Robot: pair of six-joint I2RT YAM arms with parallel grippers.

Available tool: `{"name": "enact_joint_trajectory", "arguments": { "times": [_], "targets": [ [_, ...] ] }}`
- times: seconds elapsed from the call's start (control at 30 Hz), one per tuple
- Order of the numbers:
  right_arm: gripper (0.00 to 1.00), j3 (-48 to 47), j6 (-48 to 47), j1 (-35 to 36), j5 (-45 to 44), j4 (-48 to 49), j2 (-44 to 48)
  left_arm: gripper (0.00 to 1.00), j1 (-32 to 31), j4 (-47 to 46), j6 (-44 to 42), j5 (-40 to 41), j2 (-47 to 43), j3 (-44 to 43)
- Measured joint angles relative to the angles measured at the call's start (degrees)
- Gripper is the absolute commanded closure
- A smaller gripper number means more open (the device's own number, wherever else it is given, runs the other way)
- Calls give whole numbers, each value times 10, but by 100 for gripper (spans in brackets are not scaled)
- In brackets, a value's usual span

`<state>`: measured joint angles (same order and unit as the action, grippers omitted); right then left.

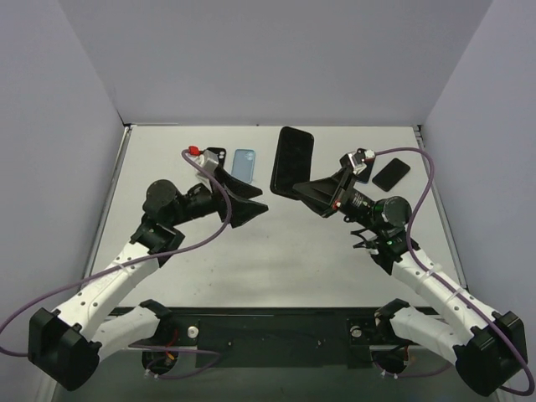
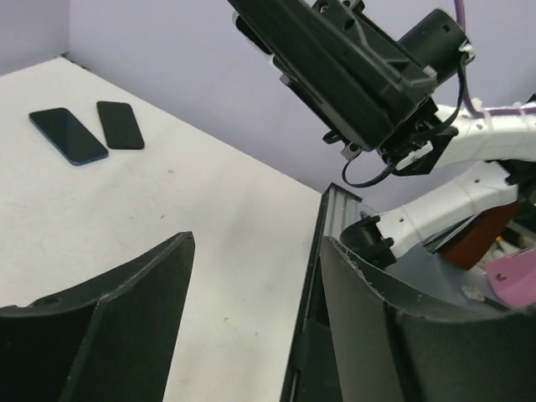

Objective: Take the phone out of the phone case
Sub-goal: Remove the phone case from the phone.

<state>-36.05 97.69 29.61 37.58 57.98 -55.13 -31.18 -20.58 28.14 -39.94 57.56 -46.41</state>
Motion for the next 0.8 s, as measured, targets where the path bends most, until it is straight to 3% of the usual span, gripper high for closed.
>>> {"name": "enact_joint_trajectory", "arguments": {
  "times": [0.37, 0.6, 0.8],
  "targets": [
    [100, 0, -46, 0, 9, -50, 5, 18, 26, -246, 309, -10, 23, 57],
    [100, 0, -56, 0, 9, -60, 6, 24, 5, -269, 374, 20, 54, 48],
    [100, 0, -60, 0, 9, -61, 7, 36, -5, -294, 399, 24, 76, 44]
  ]
}}
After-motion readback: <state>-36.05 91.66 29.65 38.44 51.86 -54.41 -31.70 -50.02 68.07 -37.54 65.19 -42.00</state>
